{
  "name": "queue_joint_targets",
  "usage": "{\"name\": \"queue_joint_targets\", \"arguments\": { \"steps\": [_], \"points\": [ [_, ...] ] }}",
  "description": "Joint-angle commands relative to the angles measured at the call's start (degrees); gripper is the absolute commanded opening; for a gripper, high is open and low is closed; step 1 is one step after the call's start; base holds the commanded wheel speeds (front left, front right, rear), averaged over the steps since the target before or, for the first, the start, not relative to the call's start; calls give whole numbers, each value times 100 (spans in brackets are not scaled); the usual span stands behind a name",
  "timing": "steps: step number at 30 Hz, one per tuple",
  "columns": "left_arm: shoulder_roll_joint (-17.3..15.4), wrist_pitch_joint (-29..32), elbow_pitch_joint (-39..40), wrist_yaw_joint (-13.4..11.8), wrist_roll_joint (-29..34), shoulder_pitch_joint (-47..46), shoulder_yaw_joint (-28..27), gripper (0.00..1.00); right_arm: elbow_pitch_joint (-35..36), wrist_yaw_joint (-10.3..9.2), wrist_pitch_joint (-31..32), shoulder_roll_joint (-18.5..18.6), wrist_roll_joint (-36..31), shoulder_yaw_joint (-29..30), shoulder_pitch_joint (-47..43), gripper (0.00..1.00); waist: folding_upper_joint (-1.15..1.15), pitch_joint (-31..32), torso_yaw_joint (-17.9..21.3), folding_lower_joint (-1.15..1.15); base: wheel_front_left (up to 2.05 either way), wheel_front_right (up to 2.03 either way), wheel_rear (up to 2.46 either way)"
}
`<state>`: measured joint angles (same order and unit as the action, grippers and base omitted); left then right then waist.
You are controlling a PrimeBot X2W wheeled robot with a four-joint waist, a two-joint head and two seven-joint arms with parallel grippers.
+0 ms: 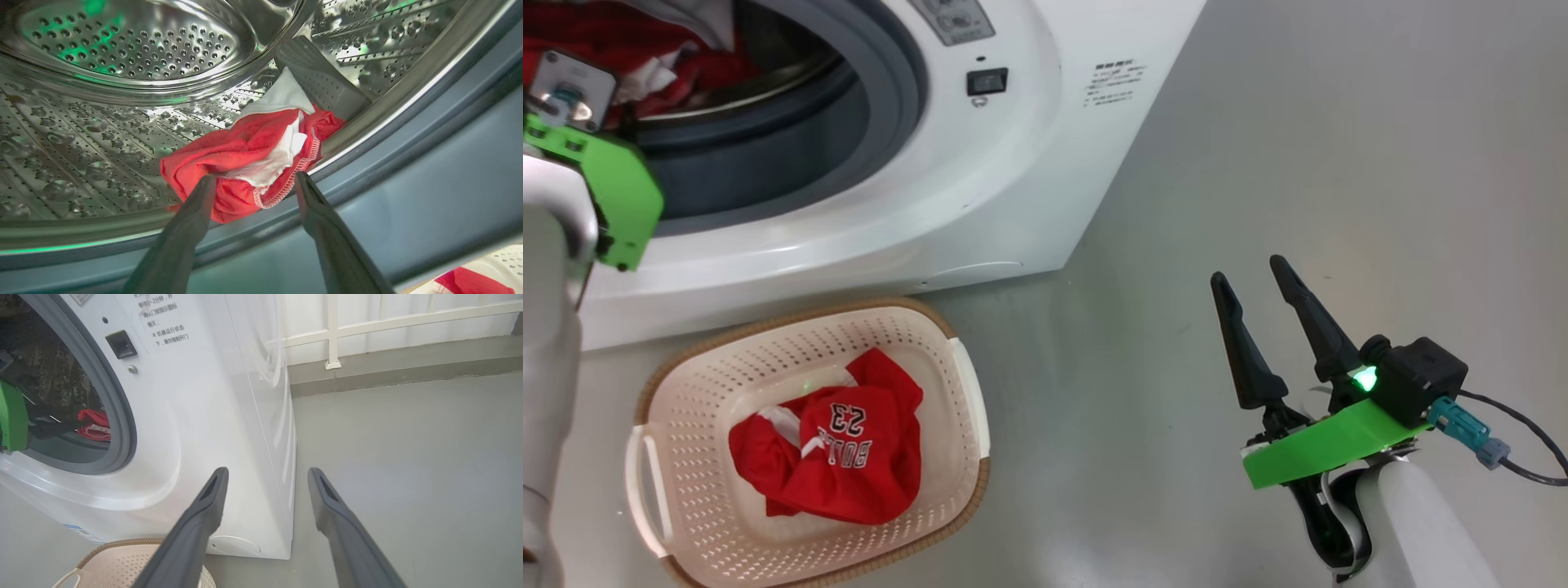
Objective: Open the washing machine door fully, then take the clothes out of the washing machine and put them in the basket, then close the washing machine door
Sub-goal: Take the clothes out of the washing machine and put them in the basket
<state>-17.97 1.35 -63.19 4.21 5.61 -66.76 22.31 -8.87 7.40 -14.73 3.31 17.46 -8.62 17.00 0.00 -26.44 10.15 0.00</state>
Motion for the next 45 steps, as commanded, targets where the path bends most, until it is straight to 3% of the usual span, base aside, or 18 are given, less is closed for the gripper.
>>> {"name": "queue_joint_targets", "arguments": {
  "steps": [1, 17, 26, 27, 28, 29, 30, 31, 32, 39, 45],
  "points": [
    [-285, 24, 6, -67, 61, -229, -58, 100, 161, 9, -27, -43, 39, -148, 51, 100, 0, -95, 85, 0, 0, 0, 0],
    [-463, 169, -788, -302, 139, -728, 179, 100, 249, 9, -27, -43, 181, -289, 217, 100, 0, -400, 346, 0, 0, 0, 0],
    [-700, 164, -944, -293, 41, -825, 183, 100, 290, 9, -27, -43, 234, -336, 242, 100, 0, -476, 453, 0, 0, 0, 0],
    [-717, 142, -954, -285, 21, -831, 180, 97, 290, 9, -27, -43, 237, -336, 244, 100, 0, -479, 459, 0, 0, 0, 0],
    [-733, 115, -964, -285, 11, -833, 185, 74, 289, 9, -27, -43, 239, -336, 245, 100, 0, -475, 463, 0, 0, 0, 0],
    [-745, 108, -974, -282, 0, -835, 190, 34, 285, 9, -27, -43, 241, -333, 244, 100, 0, -471, 466, 0, 0, 0, 0],
    [-751, 99, -984, -276, -17, -836, 190, 16, 280, 9, -27, -43, 241, -330, 243, 100, 0, -466, 466, 0, 0, 0, 0],
    [-753, 79, -992, -275, -30, -835, 195, 5, 275, 9, -27, -43, 239, -329, 241, 100, 0, -457, 465, 0, 0, 0, 0],
    [-753, 64, -999, -276, -42, -830, 200, 0, 270, 9, -27, -43, 235, -329, 239, 100, 0, -445, 463, 0, 0, 0, 0],
    [-674, -77, -1037, -225, -236, -747, 150, 0, 232, 9, -27, -43, 191, -307, 225, 100, 0, -311, 397, 0, 0, 0, 0],
    [-459, -640, -1045, -90, -601, -594, -50, 0, 162, 9, -27, -43, 119, -277, 152, 100, 0, -97, 261, 0, 0, 0, 0]
  ]
}}
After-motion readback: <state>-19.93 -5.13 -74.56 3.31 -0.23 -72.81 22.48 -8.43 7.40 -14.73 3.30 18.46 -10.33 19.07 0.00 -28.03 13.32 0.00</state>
